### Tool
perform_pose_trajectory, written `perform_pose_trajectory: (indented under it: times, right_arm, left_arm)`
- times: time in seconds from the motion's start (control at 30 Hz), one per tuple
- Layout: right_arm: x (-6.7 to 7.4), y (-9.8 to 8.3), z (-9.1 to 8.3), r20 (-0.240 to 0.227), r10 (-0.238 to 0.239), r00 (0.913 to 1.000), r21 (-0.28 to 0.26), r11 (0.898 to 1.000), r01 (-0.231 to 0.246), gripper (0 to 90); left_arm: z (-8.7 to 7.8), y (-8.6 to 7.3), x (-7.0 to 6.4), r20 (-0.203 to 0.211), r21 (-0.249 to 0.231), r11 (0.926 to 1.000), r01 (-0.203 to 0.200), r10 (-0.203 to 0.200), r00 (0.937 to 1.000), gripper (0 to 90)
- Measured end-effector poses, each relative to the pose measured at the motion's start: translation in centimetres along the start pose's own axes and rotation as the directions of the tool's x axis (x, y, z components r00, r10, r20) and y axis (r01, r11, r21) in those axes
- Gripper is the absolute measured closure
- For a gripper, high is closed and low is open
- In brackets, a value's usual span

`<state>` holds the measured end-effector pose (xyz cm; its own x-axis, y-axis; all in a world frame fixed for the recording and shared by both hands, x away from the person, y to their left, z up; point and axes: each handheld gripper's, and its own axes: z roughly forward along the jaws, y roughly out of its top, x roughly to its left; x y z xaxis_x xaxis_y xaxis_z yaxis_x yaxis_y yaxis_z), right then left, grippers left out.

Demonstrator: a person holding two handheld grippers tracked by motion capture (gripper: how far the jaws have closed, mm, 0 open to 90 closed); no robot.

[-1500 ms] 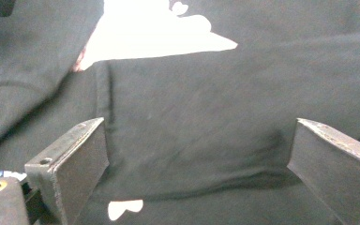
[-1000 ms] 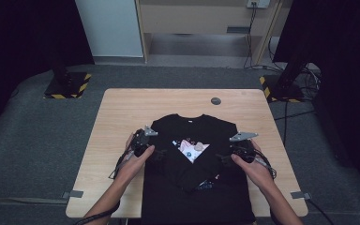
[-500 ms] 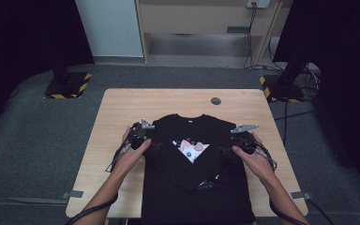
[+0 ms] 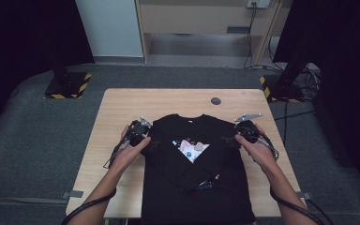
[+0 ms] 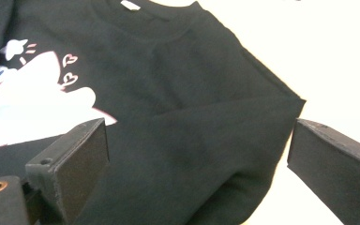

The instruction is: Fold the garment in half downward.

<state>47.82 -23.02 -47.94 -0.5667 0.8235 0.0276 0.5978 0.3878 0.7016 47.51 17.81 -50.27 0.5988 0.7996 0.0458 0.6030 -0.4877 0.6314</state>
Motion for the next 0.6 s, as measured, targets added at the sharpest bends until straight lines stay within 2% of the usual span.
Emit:
perform_pose_trajectory:
  times: [0.4,0.5,0.6]
  right_arm:
    - [-1.4,1.8,1.0,0.003,0.034,0.9994,0.011,0.999,-0.034,4.9]
    - [-1.3,1.8,1.4,0.006,0.041,0.9991,0.016,0.999,-0.041,4.8]
    - [-0.5,1.4,2.0,-0.007,0.024,0.9997,0.023,0.999,-0.024,4.6]
  left_arm:
    - [1.0,0.5,0.9,0.004,0.020,0.9998,0.007,-0.007,1.0000,2.9]
    - [1.1,0.6,0.9,0.003,0.013,0.9997,0.021,-0.021,0.9998,3.0]
    - [1.3,0.5,0.4,0.001,0.002,0.9999,0.013,-0.013,0.9999,3.0]
